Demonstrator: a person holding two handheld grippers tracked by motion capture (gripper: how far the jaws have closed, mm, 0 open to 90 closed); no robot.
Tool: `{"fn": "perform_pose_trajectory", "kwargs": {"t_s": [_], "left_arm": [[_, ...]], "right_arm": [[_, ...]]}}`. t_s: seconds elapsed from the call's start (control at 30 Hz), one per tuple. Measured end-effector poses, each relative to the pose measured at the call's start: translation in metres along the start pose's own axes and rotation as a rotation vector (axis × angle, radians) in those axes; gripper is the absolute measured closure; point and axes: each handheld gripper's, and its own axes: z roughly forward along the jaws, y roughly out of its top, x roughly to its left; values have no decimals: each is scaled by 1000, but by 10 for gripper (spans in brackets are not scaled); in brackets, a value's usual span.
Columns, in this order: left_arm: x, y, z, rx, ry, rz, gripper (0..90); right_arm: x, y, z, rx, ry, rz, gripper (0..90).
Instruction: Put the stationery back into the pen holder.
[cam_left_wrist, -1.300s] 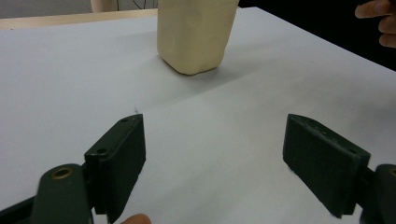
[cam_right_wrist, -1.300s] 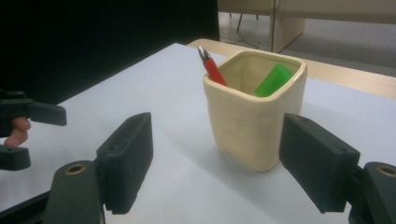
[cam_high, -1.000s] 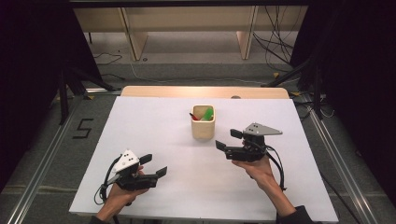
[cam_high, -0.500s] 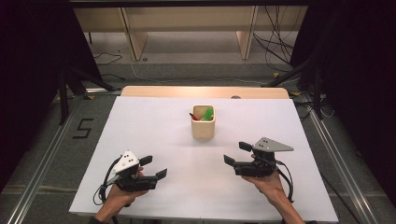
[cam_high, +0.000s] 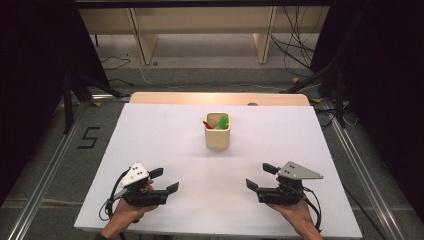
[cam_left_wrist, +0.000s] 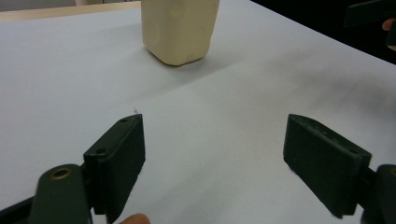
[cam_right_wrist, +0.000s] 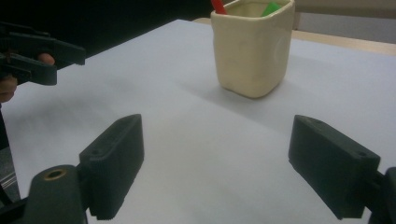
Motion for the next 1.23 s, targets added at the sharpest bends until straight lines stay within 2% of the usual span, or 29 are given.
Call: {"fn": "perform_pose_trajectory", "kwargs": {"t_s": [0.4, 0.6, 1.23], "left_arm": [[-3, -3, -1, 11, -14, 10, 203], [-1, -2, -1, 6, -8, 5, 202], [2, -3, -1, 10, -2, 4, 202]], "right_arm": [[2, -19, -11, 9, -28, 10, 179], [-1, -21, -12, 7, -31, 27, 179], [-4, -21, -11, 7, -42, 34, 179]]}}
